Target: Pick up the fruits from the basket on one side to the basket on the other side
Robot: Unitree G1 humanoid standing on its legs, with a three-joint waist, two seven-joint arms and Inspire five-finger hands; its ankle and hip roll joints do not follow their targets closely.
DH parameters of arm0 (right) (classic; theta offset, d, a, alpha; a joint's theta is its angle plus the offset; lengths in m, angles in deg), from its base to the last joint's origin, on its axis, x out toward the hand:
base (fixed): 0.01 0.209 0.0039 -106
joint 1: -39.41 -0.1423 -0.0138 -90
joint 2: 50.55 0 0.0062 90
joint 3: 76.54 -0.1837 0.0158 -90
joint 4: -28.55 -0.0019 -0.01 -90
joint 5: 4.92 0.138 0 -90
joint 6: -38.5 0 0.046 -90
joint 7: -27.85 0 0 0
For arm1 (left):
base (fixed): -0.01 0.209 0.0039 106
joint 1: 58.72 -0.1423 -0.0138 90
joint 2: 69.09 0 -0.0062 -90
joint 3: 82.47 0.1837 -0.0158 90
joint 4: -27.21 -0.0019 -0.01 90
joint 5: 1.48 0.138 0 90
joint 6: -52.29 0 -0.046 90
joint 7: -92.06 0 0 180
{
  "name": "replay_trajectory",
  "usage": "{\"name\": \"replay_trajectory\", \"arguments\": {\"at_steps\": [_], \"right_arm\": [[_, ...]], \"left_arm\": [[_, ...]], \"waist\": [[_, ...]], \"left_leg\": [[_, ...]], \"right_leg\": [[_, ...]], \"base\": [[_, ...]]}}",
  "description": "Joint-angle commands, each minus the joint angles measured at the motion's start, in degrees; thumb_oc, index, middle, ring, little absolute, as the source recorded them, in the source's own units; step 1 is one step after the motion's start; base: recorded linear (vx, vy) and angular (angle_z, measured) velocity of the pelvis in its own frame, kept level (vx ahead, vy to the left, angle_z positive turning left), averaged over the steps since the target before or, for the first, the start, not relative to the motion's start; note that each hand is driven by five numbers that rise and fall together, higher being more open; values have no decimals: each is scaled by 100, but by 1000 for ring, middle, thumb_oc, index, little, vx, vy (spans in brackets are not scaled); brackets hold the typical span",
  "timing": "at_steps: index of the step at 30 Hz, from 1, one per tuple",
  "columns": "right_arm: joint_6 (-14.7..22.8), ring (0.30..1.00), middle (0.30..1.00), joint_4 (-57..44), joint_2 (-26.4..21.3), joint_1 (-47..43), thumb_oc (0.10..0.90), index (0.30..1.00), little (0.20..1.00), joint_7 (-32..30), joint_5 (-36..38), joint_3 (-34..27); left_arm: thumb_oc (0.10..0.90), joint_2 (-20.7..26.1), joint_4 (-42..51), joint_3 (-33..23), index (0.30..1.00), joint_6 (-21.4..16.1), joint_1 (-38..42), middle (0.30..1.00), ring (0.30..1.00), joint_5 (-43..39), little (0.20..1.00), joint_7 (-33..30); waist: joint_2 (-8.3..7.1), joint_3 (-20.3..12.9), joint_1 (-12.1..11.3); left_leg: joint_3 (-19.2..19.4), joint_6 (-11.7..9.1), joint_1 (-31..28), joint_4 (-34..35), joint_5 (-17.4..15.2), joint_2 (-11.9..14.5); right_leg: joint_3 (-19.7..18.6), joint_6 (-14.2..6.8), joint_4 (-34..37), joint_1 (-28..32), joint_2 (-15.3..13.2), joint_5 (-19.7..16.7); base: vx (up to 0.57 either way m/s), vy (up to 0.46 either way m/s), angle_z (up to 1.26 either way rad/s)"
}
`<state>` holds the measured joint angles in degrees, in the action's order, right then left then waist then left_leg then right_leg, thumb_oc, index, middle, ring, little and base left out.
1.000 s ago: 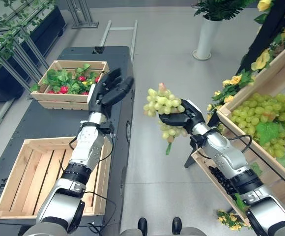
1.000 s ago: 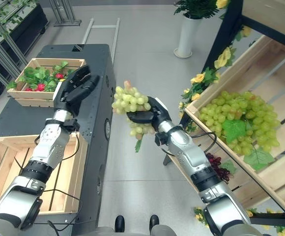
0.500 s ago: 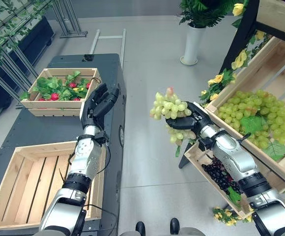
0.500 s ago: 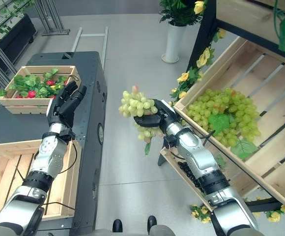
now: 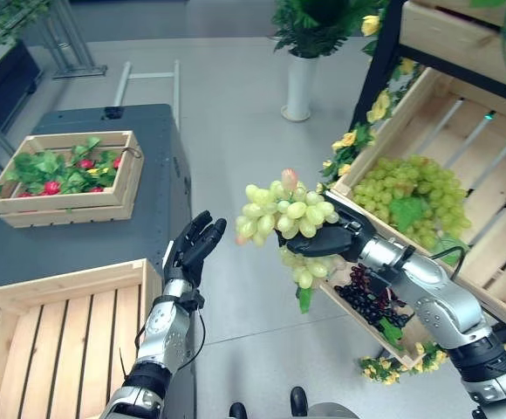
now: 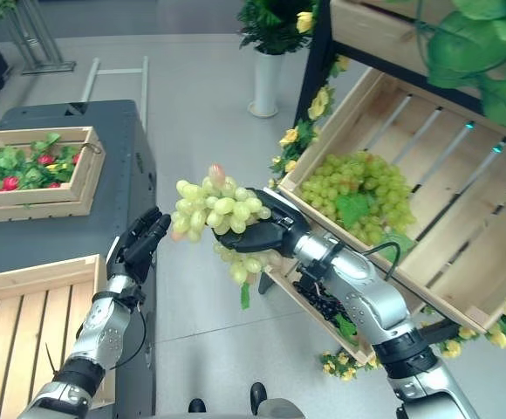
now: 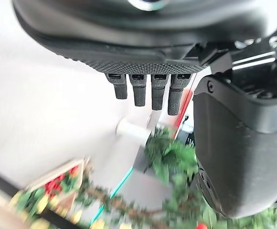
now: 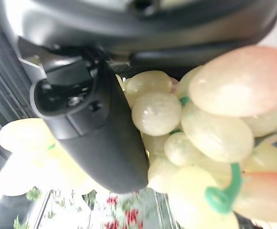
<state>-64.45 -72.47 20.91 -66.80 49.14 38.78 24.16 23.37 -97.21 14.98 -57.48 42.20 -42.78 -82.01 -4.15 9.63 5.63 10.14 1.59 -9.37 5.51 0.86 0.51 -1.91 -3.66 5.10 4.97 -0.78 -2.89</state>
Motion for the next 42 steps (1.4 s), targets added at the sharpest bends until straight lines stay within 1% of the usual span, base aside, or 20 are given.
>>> {"name": "replay_trajectory", "arguments": {"at_steps": [1, 2, 3, 5, 7, 15, 16, 17, 18, 19, 20, 22, 25, 27, 30, 35, 37, 38, 39, 42], "right_arm": [[825, 300, 300, -196, -291, -462, 400, 300, 300, -322, 441, -1066], [846, 300, 300, -199, -314, -460, 400, 300, 300, -342, 398, -1094], [936, 300, 300, -164, -545, -463, 400, 300, 300, -479, 320, -1306], [1030, 300, 300, -114, -753, -434, 400, 300, 300, -643, 362, -1578], [1125, 300, 300, 3, -853, -447, 400, 300, 300, -783, 365, -1739], [1453, 300, 300, 758, -1228, -594, 400, 300, 300, -1451, 482, -2167], [1581, 300, 300, 899, -1348, -588, 400, 300, 300, -1645, 133, -2249], [1604, 300, 300, 923, -1373, -592, 400, 300, 300, -1684, 49, -2257], [1749, 300, 300, 1100, -1587, -601, 400, 300, 300, -1896, -449, -2309], [1754, 300, 300, 1107, -1590, -607, 400, 300, 300, -1897, -452, -2304], [1793, 300, 300, 1334, -1842, -654, 400, 300, 300, -2056, -688, -2325], [1798, 300, 300, 1620, -2076, -731, 400, 300, 300, -2154, -941, -2319], [1712, 300, 300, 2060, -2427, -917, 400, 300, 300, -2164, -944, -2165], [1653, 300, 300, 2184, -2510, -986, 400, 300, 300, -2174, -1020, -2106], [1595, 300, 300, 2674, -2772, -1243, 400, 300, 300, -2296, -1473, -1783], [1439, 300, 300, 3177, -2950, -1583, 400, 300, 300, -2247, -1720, -1356], [1274, 300, 300, 3297, -2955, -1693, 400, 300, 300, -2106, -1791, -1195], [1226, 860, 860, 3355, -2961, -1738, 773, 860, 860, -2043, -1771, -1122], [1137, 900, 900, 3486, -2980, -1837, 800, 900, 900, -1927, -1792, -926], [1155, 900, 900, 3661, -2961, -1955, 800, 900, 900, -1823, -1833, -782]], "left_arm": [[800, 2, -209, 30, 900, -764, 422, 900, 900, -33, 900, 471], [800, -5, -208, 32, 900, -764, 403, 900, 900, -31, 900, 485], [800, -59, -201, 44, 900, -645, 251, 900, 900, -164, 900, 545], [800, -140, -258, 55, 900, -416, 56, 900, 900, -348, 900, 664], [800, -195, -346, 135, 900, -321, -97, 900, 900, -296, 900, 714], [800, -247, -382, 538, 900, -385, -320, 900, 900, -22, 900, 529], [800, -217, -325, 585, 900, -391, -359, 900, 900, -38, 900, 484], [800, -216, -316, 592, 900, -388, -363, 900, 900, -40, 900, 472], [800, -178, -242, 626, 900, -369, -373, 900, 900, -58, 900, 392], [800, -181, -239, 627, 900, -367, -373, 900, 900, -58, 900, 389], [800, -151, -156, 666, 900, -369, -388, 900, 900, -74, 900, 328], [800, -126, -130, 676, 900, -358, -379, 900, 900, -85, 900, 315], [800, -89, -149, 713, 900, -374, -388, 900, 900, -116, 900, 335], [800, -83, -148, 728, 900, -383, -407, 900, 900, -120, 900, 334], [800, -49, -121, 786, 900, -342, -408, 900, 900, -156, 900, 328], [800, -51, -216, 753, 900, -301, -362, 900, 900, -137, 900, 390], [800, -59, -236, 759, 900, -310, -341, 900, 900, -144, 900, 389], [800, -65, -252, 761, 900, -319, -334, 900, 900, -145, 900, 395], [800, -75, -295, 757, 900, -330, -307, 900, 900, -131, 900, 416], [800, -65, -303, 745, 900, -239, -253, 900, 900, -62, 900, 396]], "waist": [[47, -601, 155], [46, -601, 155], [31, -595, 181], [4, -598, 209], [-21, -593, 232], [-88, -631, 313], [-99, -642, 320], [-99, -646, 319], [-109, -653, 323], [-106, -654, 321], [-121, -641, 311], [-137, -616, 283], [-161, -599, 235], [-166, -597, 219], [-200, -597, 137], [-233, -606, 57], [-244, -608, 30], [-248, -604, 22], [-268, -594, -12], [-278, -569, -49]], "left_leg": [[84, 58, 112, -51, -490, -162], [91, 57, 112, -51, -492, -160], [109, 59, 112, -51, -494, -156], [132, 55, 115, -51, -506, -149], [139, 55, 118, -51, -510, -144], [166, 60, 117, -51, -545, -136], [159, 59, 122, -51, -547, -139], [160, 60, 123, -51, -547, -139], [161, 62, 136, -51, -539, -143], [163, 62, 138, -51, -539, -142], [148, 65, 156, -51, -528, -145], [112, 66, 172, -51, -520, -143], [58, 66, 174, -51, -515, -148], [35, 66, 171, -51, -518, -149], [-35, 65, 186, -51, -512, -158], [-120, 71, 199, -51, -511, -180], [-141, 72, 199, -51, -511, -187], [-145, 72, 200, -51, -508, -189], [-165, 70, 208, -51, -501, -190], [-180, 78, 219, -51, -500, -190]], "right_leg": [[-68, 116, -10, -43, 81, -14], [-74, 114, -10, -47, 82, -16], [-115, 113, -10, -58, 92, -32], [-169, 106, -10, -75, 109, -55], [-213, 105, -10, -91, 126, -81], [-420, 87, -10, -135, 215, -121], [-439, 79, -10, -145, 225, -131], [-443, 78, -10, -148, 227, -134], [-462, 67, -10, -172, 231, -150], [-463, 67, -10, -174, 232, -151], [-473, 58, -10, -198, 239, -171], [-463, 58, -10, -207, 241, -181], [-453, 53, -10, -198, 247, -186], [-441, 53, -10, -189, 247, -183], [-403, 59, -10, -185, 247, -178], [-342, 63, -10, -180, 246, -166], [-327, 65, -10, -177, 242, -160], [-316, 66, -10, -176, 238, -159], [-287, 64, -10, -183, 231, -163], [-261, 69, -10, -185, 227, -162]], "base": [[7, 26, -33], [13, 31, -28], [15, 20, -16], [23, 11, -13], [18, -2, -20], [27, 10, -6], [0, 0, 0], [31, 21, -4], [13, 14, -5], [10, 26, -9], [-1, 19, -12], [1, 19, -12], [16, 13, -3], [0, 0, 0], [0, 0, 0], [0, 0, 0], [0, 0, 0], [7, -2, -5], [0, 0, 0], [-5, -7, 2]]}}
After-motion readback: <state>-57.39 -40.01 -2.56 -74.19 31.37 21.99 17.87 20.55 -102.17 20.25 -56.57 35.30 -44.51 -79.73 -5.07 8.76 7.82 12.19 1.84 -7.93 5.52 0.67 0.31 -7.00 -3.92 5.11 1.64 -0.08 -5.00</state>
